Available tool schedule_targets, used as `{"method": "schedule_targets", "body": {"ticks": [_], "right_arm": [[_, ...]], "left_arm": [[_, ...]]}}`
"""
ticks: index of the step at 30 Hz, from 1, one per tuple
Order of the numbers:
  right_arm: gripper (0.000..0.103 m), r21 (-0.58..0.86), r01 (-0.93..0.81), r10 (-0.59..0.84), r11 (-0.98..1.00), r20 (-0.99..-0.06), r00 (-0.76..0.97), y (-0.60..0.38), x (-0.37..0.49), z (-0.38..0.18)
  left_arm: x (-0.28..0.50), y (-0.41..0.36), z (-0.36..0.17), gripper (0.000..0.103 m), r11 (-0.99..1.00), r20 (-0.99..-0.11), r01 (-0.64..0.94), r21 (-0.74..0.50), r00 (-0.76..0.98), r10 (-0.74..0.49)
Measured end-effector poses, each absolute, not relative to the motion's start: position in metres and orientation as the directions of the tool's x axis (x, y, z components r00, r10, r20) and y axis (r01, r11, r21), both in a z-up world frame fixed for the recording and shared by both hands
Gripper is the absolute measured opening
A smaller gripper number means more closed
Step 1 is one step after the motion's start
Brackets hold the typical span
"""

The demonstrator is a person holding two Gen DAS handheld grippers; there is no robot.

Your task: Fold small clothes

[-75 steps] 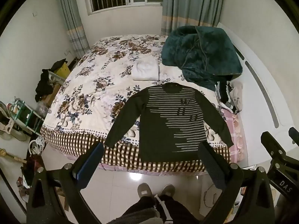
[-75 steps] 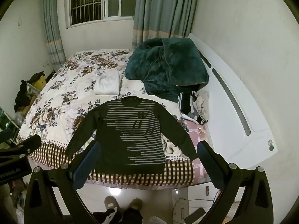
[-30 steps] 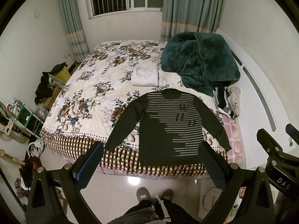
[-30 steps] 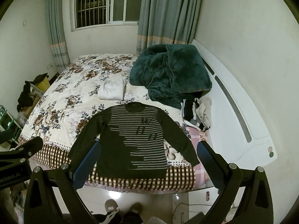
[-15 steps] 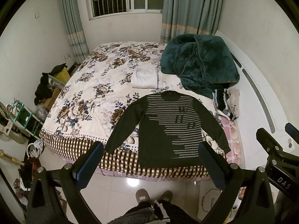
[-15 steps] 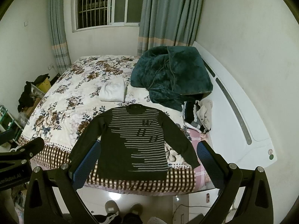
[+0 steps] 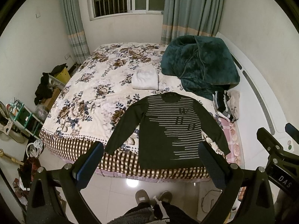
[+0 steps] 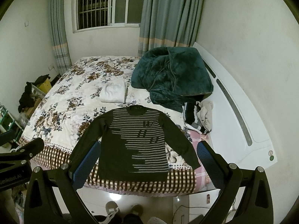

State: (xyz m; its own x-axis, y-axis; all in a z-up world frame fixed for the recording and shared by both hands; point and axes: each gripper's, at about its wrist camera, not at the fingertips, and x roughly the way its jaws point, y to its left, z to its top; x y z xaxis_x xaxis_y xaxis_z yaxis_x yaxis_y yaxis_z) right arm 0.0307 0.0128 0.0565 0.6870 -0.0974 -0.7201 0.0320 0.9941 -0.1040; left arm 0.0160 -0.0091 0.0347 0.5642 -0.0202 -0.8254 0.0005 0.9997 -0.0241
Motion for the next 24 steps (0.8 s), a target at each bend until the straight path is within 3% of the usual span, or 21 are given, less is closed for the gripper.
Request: {"method": "schedule_targets", "body": {"ticks": [24], "right_arm": [[0.103, -0.096, 0.043, -0.099, 0.994, -0.728, 0.678, 0.018, 0.040, 0.040]], "left_arm": [[0.041, 0.003, 0.024, 0.103, 0.999, -0.819, 0.005, -0.034, 0.574, -0.031]]}}
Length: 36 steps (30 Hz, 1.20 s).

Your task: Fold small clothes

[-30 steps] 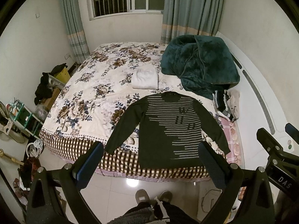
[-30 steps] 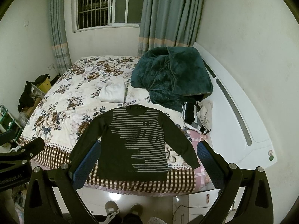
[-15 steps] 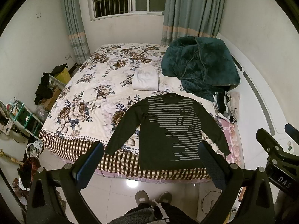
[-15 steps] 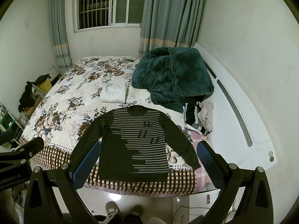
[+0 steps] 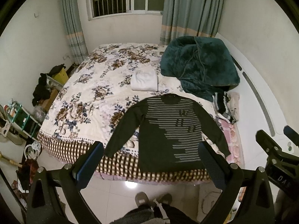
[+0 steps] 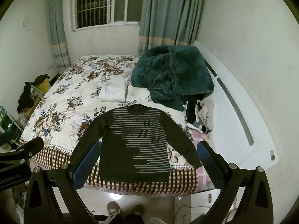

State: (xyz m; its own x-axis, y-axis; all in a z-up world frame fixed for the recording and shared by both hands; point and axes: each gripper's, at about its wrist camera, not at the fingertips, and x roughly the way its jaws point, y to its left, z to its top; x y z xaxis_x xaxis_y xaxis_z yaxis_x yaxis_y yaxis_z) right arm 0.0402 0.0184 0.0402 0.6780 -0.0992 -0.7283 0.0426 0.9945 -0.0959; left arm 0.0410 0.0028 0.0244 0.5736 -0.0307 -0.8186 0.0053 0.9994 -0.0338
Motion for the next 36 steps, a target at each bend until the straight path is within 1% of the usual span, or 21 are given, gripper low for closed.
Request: {"method": "schedule_targets", "body": {"ticks": [3, 8, 13, 15, 17, 19, 22, 24, 25, 26, 30, 33, 34, 36], "right_arm": [[0.103, -0.076, 0.093, -0.118, 0.993, -0.757, 0.643, 0.004, 0.056, 0.015], [0.103, -0.031, 0.305, -0.196, 0.952, -0.827, 0.526, -0.074, 0.097, -0.062], [0.103, -0.019, 0.534, -0.258, 0.845, -0.890, 0.375, -0.180, 0.116, -0.168], [0.103, -0.013, 0.617, -0.260, 0.787, -0.914, 0.313, -0.223, 0.121, -0.215], [0.103, 0.010, 0.697, -0.230, 0.717, -0.941, 0.250, -0.266, 0.125, -0.267], [0.103, 0.044, 0.774, -0.171, 0.632, -0.966, 0.195, -0.310, 0.131, -0.329], [0.103, 0.108, 0.863, -0.060, 0.493, -0.986, 0.158, -0.365, 0.141, -0.417], [0.103, 0.110, 0.908, -0.005, 0.404, -0.992, 0.123, -0.394, 0.144, -0.472], [0.102, 0.121, 0.934, 0.034, 0.335, -0.993, 0.117, -0.413, 0.147, -0.509], [0.102, 0.128, 0.945, 0.049, 0.302, -0.992, 0.118, -0.418, 0.148, -0.525], [0.098, 0.145, 0.983, 0.101, 0.111, -0.986, 0.134, -0.460, 0.157, -0.622], [0.091, 0.143, 0.990, 0.139, -0.003, -0.980, 0.142, -0.476, 0.162, -0.671], [0.091, 0.148, 0.987, 0.146, -0.057, -0.977, 0.155, -0.480, 0.162, -0.687], [0.091, 0.173, 0.978, 0.114, -0.117, -0.976, 0.187, -0.482, 0.164, -0.696]], "left_arm": [[0.059, 0.006, -0.005, 0.103, 1.000, -0.808, -0.012, 0.022, 0.589, 0.025], [0.111, 0.005, -0.077, 0.103, 0.998, -0.830, -0.006, 0.058, 0.556, 0.052], [0.168, -0.014, -0.165, 0.103, 0.992, -0.885, -0.005, 0.124, 0.453, 0.113], [0.191, -0.023, -0.202, 0.103, 0.989, -0.910, -0.010, 0.146, 0.391, 0.138], [0.216, -0.034, -0.237, 0.103, 0.986, -0.927, -0.020, 0.168, 0.336, 0.165], [0.237, -0.045, -0.270, 0.103, 0.980, -0.936, -0.028, 0.197, 0.293, 0.196], [0.273, -0.064, -0.320, 0.103, 0.966, -0.936, -0.045, 0.255, 0.238, 0.259], [0.296, -0.075, -0.356, 0.103, 0.959, -0.941, -0.059, 0.277, 0.187, 0.284], [0.306, -0.079, -0.374, 0.103, 0.956, -0.942, -0.065, 0.286, 0.161, 0.293], [0.316, -0.083, -0.394, 0.103, 0.951, -0.943, -0.068, 0.301, 0.129, 0.308], [0.346, -0.092, -0.458, 0.103, 0.942, -0.943, -0.079, 0.326, 0.038, 0.329], [0.364, -0.098, -0.500, 0.103, 0.936, -0.940, -0.084, 0.342, -0.018, 0.342], [0.369, -0.099, -0.508, 0.103, 0.935, -0.939, -0.085, 0.344, -0.027, 0.343], [0.381, -0.103, -0.527, 0.103, 0.935, -0.940, -0.088, 0.342, -0.037, 0.340]]}}
